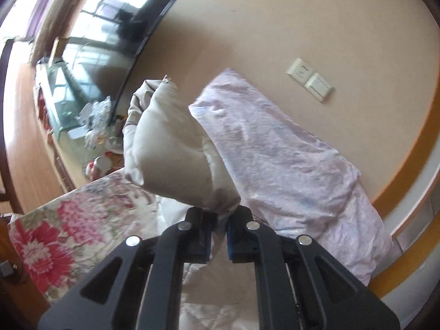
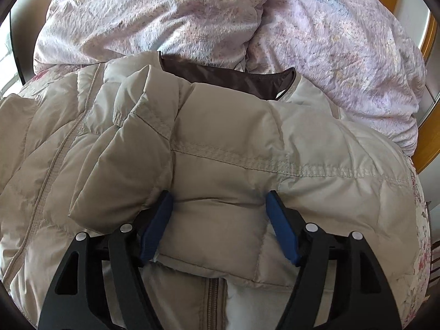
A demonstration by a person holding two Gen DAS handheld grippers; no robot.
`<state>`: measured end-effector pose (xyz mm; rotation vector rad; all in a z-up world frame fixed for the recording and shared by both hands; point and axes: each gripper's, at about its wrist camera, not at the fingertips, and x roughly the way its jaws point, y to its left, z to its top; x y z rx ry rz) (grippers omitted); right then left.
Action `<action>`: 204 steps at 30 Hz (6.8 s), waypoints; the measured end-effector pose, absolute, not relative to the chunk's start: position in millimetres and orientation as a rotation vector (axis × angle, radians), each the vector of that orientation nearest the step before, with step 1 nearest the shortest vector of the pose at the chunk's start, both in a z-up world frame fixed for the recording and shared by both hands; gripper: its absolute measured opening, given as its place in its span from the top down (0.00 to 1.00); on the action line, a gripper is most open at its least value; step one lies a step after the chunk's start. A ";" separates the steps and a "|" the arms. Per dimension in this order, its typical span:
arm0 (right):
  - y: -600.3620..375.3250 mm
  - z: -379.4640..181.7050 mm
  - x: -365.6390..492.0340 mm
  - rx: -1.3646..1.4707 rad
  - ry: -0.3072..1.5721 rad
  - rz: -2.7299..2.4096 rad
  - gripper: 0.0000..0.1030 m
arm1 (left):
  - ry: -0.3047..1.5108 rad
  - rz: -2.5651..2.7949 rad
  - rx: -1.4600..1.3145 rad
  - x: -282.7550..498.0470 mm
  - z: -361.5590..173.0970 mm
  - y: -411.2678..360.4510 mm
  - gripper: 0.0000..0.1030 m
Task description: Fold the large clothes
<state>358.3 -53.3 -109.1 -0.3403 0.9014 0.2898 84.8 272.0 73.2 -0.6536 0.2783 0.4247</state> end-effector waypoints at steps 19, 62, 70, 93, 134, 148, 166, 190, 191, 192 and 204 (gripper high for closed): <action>-222.6 -58.0 352.9 -0.015 0.889 0.189 0.25 | 0.618 -0.140 -0.291 261.2 19.3 8.0 0.89; -127.2 -112.6 366.1 -0.058 0.865 0.619 0.69 | 0.849 0.262 -0.106 288.8 -93.1 163.3 0.07; -132.2 -106.5 372.5 -0.016 0.919 0.659 0.68 | 0.896 0.248 -0.103 286.7 -90.3 163.1 0.09; -464.4 -110.7 228.0 0.497 1.229 0.455 0.14 | 0.861 -0.105 -0.675 12.8 -92.6 239.1 0.17; -437.7 -114.6 186.6 0.569 1.159 0.668 0.80 | 0.819 -0.204 -0.861 -35.6 -108.9 207.1 0.85; -411.8 -21.6 186.6 0.438 0.700 0.609 0.85 | 0.533 -0.159 -0.868 -10.0 -35.4 226.5 0.86; -323.5 56.1 335.3 0.335 0.314 0.337 0.85 | 0.343 0.018 -0.695 183.3 57.8 253.5 0.86; -276.7 -1.3 477.4 0.371 0.470 0.107 0.13 | 0.370 0.253 -0.659 330.8 -11.5 272.5 0.18; -278.1 7.7 467.1 0.359 0.417 0.105 0.13 | 0.354 0.252 -0.634 325.6 -4.4 270.7 0.16; -277.2 16.2 457.0 0.333 0.380 0.121 0.13 | 0.351 0.246 -0.603 320.3 3.1 267.2 0.15; -176.7 -18.3 419.1 -0.190 0.562 0.307 0.22 | 0.464 0.160 -0.314 294.4 -3.2 164.4 0.07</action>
